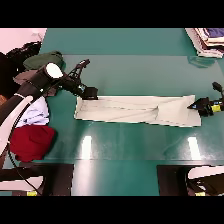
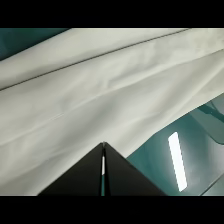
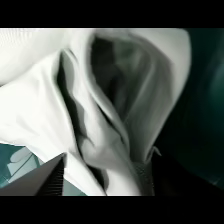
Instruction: Fold the shirts.
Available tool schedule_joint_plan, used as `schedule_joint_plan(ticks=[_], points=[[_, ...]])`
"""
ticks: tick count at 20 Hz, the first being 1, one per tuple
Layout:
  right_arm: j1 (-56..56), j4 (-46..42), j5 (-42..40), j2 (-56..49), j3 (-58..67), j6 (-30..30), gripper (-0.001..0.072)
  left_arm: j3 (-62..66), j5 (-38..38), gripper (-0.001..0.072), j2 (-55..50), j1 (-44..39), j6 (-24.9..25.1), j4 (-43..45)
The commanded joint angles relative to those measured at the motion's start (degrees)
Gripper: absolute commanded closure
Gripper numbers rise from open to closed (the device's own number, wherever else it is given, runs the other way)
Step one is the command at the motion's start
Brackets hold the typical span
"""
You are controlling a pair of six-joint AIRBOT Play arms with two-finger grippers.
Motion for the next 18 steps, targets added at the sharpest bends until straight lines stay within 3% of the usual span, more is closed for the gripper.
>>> schedule_joint_plan(ticks=[1,2,4,5,8,15,18], points=[[2.97,-1.46,-0.46,-1.46,0.68,-0.48,0.0185,0.04,2.21,0.0678,-0.35,-1.75,-1.92,-0.22],[3.30,-1.29,-0.22,-1.46,0.68,-0.48,0.0243,0.07,3.23,0.0678,-0.55,-2.25,-2.69,-0.24],[3.56,-1.25,0.94,-1.40,0.68,-0.50,0.0448,0.09,5.73,0.0678,-0.96,-3.58,-2.91,-0.13],[3.56,-1.25,1.81,-1.25,0.68,-0.50,0.0693,0.22,6.82,0.0678,-1.49,-4.39,-2.91,-0.15],[3.67,-0.72,3.41,1.64,0.68,0.52,0.0695,3.43,7.76,0.0678,-5.18,-7.13,-2.91,-0.22],[11.43,2.43,4.90,16.92,1.03,11.30,0.0696,23.21,6.16,0.0678,-21.99,-14.49,-2.95,-2.29],[17.49,3.58,6.80,18.95,7.54,16.33,0.0696,29.75,3.32,0.0678,-28.24,-17.68,-2.93,-2.60]])
